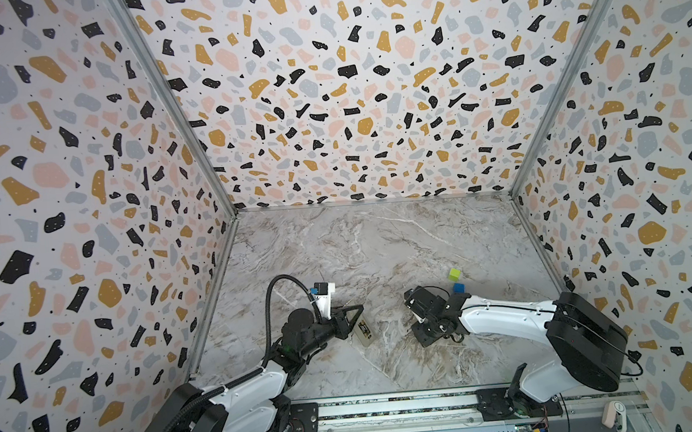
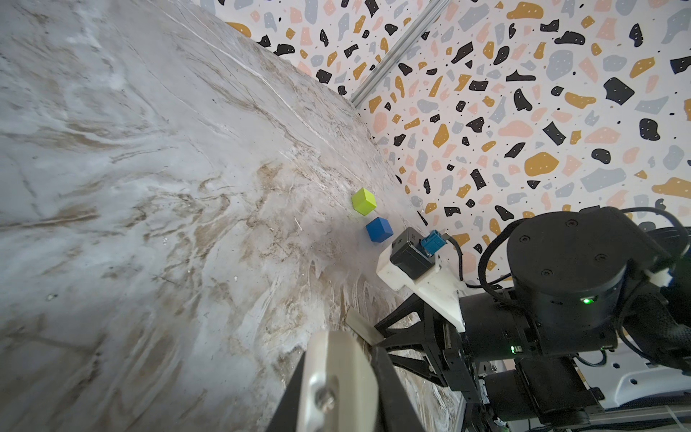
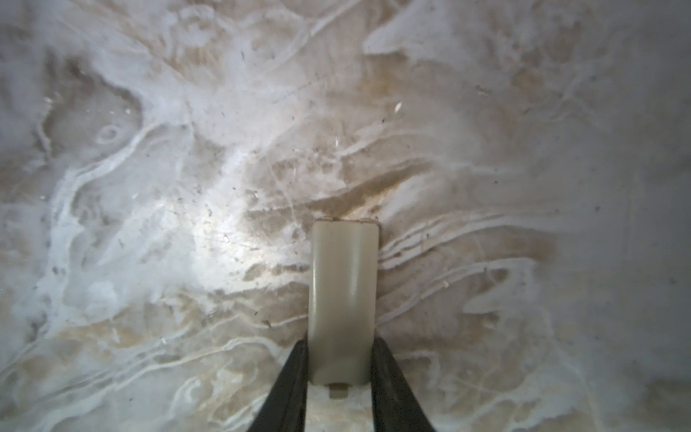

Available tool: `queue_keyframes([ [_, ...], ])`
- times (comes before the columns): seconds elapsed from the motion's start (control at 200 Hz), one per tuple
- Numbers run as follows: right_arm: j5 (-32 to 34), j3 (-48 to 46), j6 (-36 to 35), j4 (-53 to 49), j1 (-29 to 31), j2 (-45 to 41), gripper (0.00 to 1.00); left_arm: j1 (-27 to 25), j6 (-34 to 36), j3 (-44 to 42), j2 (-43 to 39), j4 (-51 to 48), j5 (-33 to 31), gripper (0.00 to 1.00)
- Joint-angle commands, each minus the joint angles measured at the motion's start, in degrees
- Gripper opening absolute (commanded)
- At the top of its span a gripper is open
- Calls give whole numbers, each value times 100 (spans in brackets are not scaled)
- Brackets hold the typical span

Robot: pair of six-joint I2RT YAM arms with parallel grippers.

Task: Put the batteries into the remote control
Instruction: 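Lift the battery cover with the right gripper and turn it toward the remote, then carry the cover to the remote held by the left gripper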

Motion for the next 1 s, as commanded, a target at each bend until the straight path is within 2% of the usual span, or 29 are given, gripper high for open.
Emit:
queue_keyframes([
  [0.0, 34, -154, 78, -168, 11, -6, 28, -27, 50, 15, -46, 388, 15, 0],
  [0.22, 75, -165, -38, -74, 67, -141, 20, -36, 63, 14, -22, 399, 13, 0],
  [0.455, 548, 113, -441, 367, 900, -674, 13, -40, 8, -4, -84, 467, 48, 0],
  [0.646, 680, 435, -624, 479, 1279, -889, 9, -36, 58, -47, -322, 365, -139, 0],
  [0.776, 691, 653, -750, 616, 1530, -1058, 8, -34, -178, -74, -213, 809, -209, 0],
  [0.996, 639, 1062, -1012, 828, 1750, -1021, 8, -36, -556, 226, 487, 1648, 42, 0],
])
